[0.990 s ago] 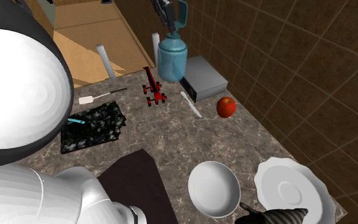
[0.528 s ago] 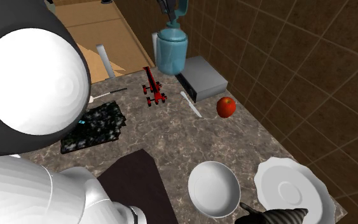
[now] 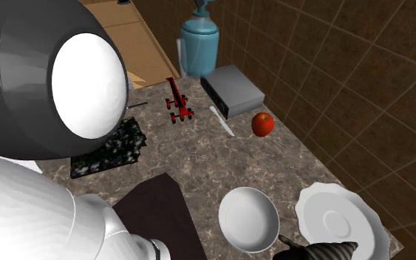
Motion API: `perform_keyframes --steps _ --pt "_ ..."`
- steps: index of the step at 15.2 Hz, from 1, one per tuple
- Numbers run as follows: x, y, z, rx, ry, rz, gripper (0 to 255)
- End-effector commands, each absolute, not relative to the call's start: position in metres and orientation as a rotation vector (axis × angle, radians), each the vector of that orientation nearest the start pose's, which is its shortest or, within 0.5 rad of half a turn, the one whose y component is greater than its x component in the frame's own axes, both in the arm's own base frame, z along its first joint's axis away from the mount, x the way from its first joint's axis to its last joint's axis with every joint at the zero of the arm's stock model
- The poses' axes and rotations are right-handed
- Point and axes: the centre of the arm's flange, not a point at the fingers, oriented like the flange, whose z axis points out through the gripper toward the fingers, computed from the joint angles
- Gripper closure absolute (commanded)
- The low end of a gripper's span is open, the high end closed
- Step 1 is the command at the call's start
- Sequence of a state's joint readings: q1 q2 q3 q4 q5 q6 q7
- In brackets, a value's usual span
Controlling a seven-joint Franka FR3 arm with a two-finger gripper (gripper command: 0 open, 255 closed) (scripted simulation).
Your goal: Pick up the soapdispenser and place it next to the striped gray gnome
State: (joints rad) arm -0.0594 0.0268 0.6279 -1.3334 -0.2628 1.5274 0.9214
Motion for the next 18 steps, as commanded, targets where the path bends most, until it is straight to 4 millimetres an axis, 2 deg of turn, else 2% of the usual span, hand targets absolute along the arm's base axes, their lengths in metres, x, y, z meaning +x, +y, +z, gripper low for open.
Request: perform_keyframes --steps 1,9,18 --pt "0.483 0.267 0.734 -3.111 0.613 -0.468 255" --pt "0.483 0.267 0.772 -3.111 0.613 -0.468 255" --pt "0.494 0.149 0.773 -3.111 0.613 -0.468 255"
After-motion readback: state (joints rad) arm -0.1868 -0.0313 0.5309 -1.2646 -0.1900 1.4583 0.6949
